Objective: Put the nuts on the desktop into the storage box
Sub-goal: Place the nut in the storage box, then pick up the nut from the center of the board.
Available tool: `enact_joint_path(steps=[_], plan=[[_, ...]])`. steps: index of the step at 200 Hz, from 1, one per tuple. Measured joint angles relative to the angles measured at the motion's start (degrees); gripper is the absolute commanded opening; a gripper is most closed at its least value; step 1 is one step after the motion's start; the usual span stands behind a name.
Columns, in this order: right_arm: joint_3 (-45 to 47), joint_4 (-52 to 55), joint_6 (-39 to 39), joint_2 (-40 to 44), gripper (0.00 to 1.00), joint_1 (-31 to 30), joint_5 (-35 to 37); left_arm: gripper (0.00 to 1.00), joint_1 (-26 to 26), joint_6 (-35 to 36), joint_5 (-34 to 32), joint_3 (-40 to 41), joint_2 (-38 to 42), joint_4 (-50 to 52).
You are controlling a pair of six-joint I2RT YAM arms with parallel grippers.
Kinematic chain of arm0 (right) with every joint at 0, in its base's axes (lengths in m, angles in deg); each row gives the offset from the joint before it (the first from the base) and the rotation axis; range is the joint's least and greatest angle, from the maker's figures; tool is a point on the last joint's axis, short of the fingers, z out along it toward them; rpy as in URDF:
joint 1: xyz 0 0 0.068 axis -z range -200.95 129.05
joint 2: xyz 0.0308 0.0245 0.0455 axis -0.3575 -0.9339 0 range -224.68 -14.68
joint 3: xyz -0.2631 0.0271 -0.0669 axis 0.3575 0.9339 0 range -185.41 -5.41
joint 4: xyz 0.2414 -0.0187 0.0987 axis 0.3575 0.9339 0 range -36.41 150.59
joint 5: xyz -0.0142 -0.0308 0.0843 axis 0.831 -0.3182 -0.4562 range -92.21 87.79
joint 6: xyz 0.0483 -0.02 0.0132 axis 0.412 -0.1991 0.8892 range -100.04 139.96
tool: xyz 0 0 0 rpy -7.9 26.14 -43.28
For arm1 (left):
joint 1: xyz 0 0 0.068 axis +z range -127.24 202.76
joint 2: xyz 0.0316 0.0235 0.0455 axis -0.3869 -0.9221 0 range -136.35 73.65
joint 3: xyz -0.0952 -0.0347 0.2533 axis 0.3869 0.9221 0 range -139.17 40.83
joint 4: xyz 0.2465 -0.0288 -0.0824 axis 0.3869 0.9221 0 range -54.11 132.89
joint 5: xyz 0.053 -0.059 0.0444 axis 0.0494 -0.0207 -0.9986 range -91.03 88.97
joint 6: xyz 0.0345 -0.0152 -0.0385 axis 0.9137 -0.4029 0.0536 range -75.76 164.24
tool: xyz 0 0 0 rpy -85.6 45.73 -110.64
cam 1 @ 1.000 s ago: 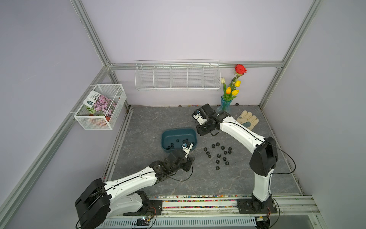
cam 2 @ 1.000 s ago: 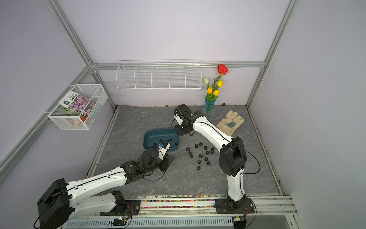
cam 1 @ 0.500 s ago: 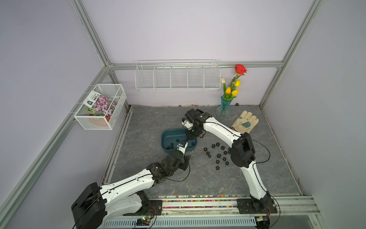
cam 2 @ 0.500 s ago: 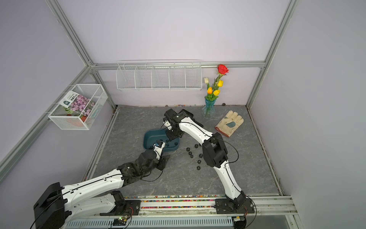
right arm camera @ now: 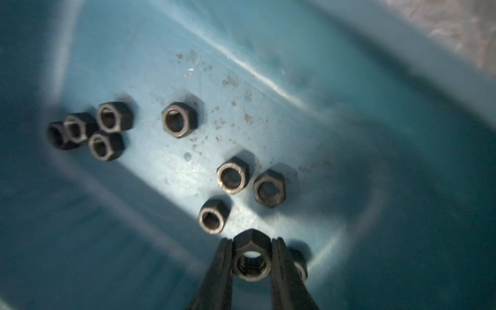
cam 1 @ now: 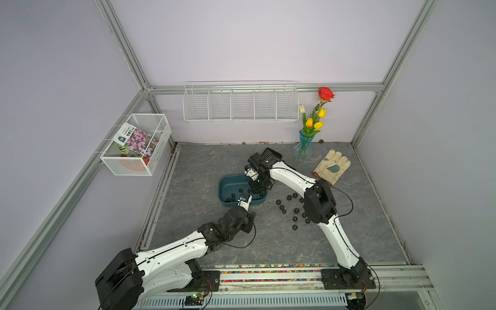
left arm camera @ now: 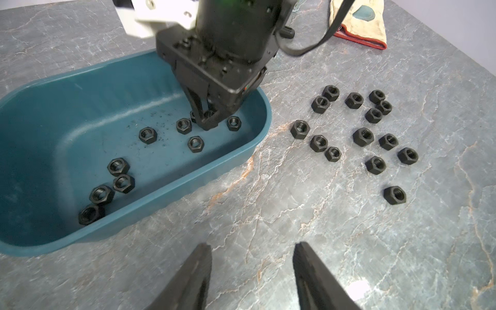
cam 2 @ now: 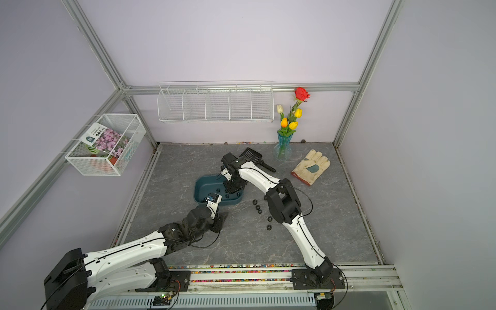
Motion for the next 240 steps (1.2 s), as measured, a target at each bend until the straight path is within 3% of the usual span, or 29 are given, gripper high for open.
enact_joint_path(steps=[35,71,161,210,240], plan=[[-0.8,0.3,0.1,-0.9,0.30,0.0,-0.4,0.54,0.0,0.0,0.0,0.0,-0.1,0.0],[-1.1,0.3,0.3,-0.9,0.40,-0.3,-0.5,0.54,0.0,0.0,0.0,0.0,-0.1,0.0],[-1.8,1.5,0.2,1.6,0.42,-1.0,0.7,0.54,0.0,2.3,2.3,-2.4,-0.6,1.3],[-0.2,1.7,0.5,14.7,0.42,-1.0,5.6,0.54,0.0,4.2,5.5,-4.3,-1.2,0.9],[6.5,1.0,1.2,24.1,0.42,-0.7,9.8,0.54,-0.2,4.6,7.2,-4.9,-1.6,0.8]])
